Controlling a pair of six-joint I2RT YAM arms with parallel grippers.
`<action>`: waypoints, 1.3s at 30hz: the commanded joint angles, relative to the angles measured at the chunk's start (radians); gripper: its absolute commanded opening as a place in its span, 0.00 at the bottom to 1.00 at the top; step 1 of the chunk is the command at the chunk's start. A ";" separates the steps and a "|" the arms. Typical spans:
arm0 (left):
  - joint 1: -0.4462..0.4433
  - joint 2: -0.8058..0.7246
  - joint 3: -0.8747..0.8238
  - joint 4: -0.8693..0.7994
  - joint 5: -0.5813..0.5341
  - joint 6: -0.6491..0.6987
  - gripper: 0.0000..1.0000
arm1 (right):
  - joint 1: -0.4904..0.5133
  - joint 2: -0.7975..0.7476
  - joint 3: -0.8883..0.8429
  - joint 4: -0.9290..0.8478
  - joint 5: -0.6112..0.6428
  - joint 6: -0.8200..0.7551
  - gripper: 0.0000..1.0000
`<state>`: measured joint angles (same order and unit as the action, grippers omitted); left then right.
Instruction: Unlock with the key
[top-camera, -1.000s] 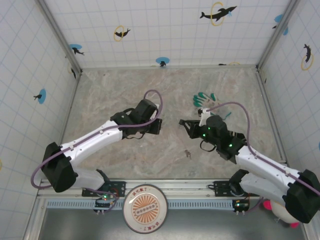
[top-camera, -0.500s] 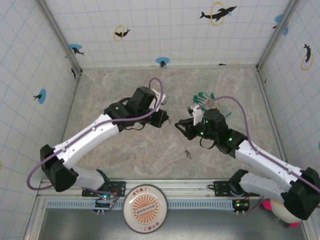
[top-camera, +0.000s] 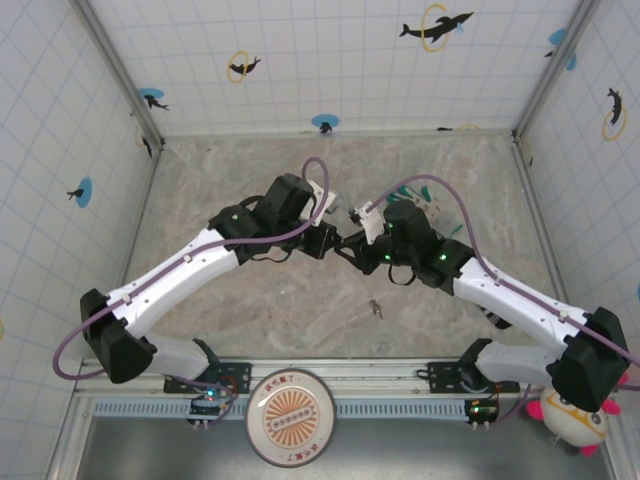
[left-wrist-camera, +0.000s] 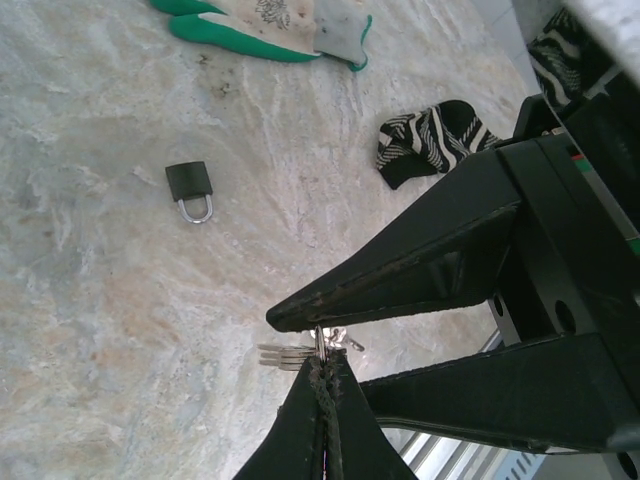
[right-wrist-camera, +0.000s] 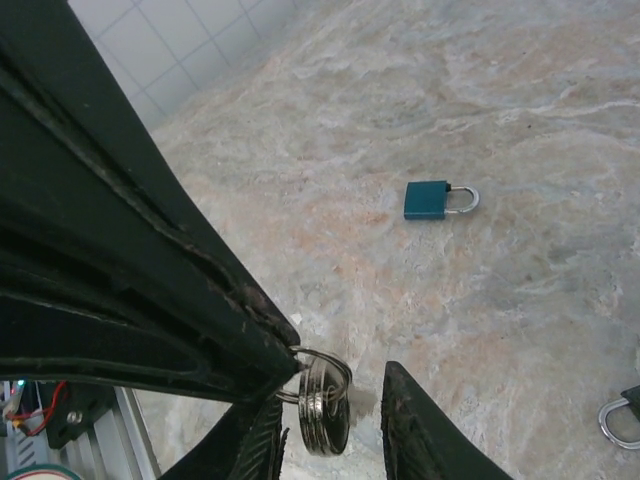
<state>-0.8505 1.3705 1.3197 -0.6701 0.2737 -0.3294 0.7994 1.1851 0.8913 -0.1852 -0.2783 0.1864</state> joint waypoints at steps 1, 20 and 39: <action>-0.013 0.009 0.014 -0.023 0.033 0.037 0.00 | 0.006 0.006 0.072 -0.056 -0.028 -0.051 0.30; -0.013 0.051 0.001 -0.031 0.051 0.068 0.00 | 0.018 0.073 0.194 -0.245 -0.043 -0.141 0.05; 0.019 -0.208 -0.169 0.202 -0.069 -0.055 0.46 | -0.057 0.015 0.057 -0.008 -0.090 0.057 0.00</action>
<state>-0.8474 1.2236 1.2079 -0.5407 0.2413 -0.3386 0.7731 1.2503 0.9882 -0.3267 -0.3389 0.1555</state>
